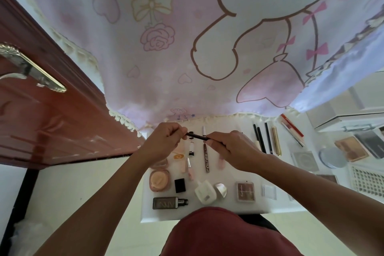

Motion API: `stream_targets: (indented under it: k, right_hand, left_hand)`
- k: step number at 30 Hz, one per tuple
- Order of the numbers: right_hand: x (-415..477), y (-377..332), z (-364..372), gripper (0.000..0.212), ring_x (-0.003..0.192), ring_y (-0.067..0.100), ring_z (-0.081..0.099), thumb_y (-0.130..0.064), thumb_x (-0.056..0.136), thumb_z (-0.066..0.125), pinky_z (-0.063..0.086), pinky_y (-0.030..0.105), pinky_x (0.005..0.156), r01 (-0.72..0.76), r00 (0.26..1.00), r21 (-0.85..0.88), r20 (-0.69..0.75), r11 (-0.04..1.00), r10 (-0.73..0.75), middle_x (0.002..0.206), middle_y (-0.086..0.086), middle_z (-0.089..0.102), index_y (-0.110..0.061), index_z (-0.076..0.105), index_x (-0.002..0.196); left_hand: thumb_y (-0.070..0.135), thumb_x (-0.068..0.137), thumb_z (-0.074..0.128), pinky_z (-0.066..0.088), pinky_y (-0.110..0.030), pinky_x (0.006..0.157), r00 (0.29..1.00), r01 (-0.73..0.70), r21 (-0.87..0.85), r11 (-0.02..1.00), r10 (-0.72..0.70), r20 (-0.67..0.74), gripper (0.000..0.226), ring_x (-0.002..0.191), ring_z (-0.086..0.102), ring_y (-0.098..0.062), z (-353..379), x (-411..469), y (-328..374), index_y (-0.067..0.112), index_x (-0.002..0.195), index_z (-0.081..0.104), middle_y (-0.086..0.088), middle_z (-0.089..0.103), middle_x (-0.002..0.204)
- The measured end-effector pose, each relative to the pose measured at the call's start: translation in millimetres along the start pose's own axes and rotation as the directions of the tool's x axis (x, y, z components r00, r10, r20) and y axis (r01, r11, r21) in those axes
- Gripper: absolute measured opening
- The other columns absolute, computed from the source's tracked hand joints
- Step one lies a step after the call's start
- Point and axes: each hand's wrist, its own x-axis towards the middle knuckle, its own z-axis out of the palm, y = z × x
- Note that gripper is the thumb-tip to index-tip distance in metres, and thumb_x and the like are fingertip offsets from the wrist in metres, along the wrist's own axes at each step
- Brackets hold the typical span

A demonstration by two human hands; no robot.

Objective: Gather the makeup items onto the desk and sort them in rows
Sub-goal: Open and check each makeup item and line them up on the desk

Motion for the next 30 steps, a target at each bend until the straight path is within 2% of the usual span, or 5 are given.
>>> stream_targets:
  k: [8, 11, 18, 23, 30]
  right_hand:
    - [1.5, 1.4, -0.4, 0.031, 0.048, 0.017, 0.05, -0.044, 0.103, 0.037, 0.045, 0.034, 0.055, -0.015, 1.0, -0.121, 0.0, 0.993, 0.015, 0.055, -0.006, 0.051, -0.026, 0.06, 0.112]
    - [0.3, 3.6, -0.6, 0.03, 0.055, 0.019, 0.053, -0.045, 0.103, 0.038, 0.044, 0.033, 0.059, -0.034, 0.998, -0.142, -0.052, 0.989, 0.027, 0.059, -0.007, 0.054, -0.024, 0.061, 0.108]
    - [-2.7, 1.6, -9.4, 0.03, 0.063, 0.014, 0.056, -0.039, 0.102, 0.045, 0.045, 0.031, 0.065, -0.071, 0.989, 0.018, -0.128, 0.997, 0.073, 0.057, -0.015, 0.052, -0.02, 0.067, 0.098]
    - [-2.2, 2.8, -11.1, 0.017, 0.073, -0.002, 0.057, -0.03, 0.098, 0.056, 0.045, 0.025, 0.071, -0.061, 0.975, 0.076, -0.211, 0.995, 0.076, 0.077, -0.025, 0.06, -0.02, 0.069, 0.094]
    - [-3.6, 4.1, -8.5, 0.004, 0.076, 0.015, 0.061, -0.028, 0.093, 0.064, 0.047, 0.027, 0.071, -0.044, 0.971, 0.135, -0.227, 0.99, 0.074, 0.082, -0.013, 0.064, -0.027, 0.06, 0.094]
  left_hand:
    - [0.027, 0.103, 0.043, 0.026, -0.018, 0.044, 0.999, 0.031, -0.029, 0.999, -0.031, -0.023, 0.042, 0.045, 0.028, -0.009, 7.2, 2.5, 4.3, 0.012, 0.063, 0.042, 0.004, 0.033, 0.05]
    - [0.026, 0.103, 0.041, 0.023, -0.017, 0.042, 0.998, 0.035, -0.079, 0.996, -0.038, -0.043, 0.046, 0.044, 0.023, -0.011, 11.2, 1.9, 10.9, 0.012, 0.06, 0.037, -0.001, 0.029, 0.05]
    - [0.027, 0.103, 0.042, 0.019, -0.022, 0.045, 0.993, 0.063, -0.187, 0.98, -0.08, -0.084, 0.05, 0.046, 0.024, -0.014, 6.7, 3.3, 12.4, 0.015, 0.055, 0.034, 0.002, 0.029, 0.046]
    - [0.03, 0.103, 0.042, 0.019, -0.024, 0.045, 0.995, 0.06, -0.18, 0.982, -0.073, -0.064, 0.05, 0.047, 0.024, -0.014, 5.2, -0.6, 9.8, 0.015, 0.056, 0.035, 0.0, 0.028, 0.048]
    - [0.03, 0.103, 0.041, 0.021, -0.025, 0.047, 0.994, 0.051, -0.166, 0.985, -0.065, -0.082, 0.05, 0.045, 0.027, -0.015, 6.4, -4.1, 10.6, 0.014, 0.057, 0.035, -0.001, 0.03, 0.048]
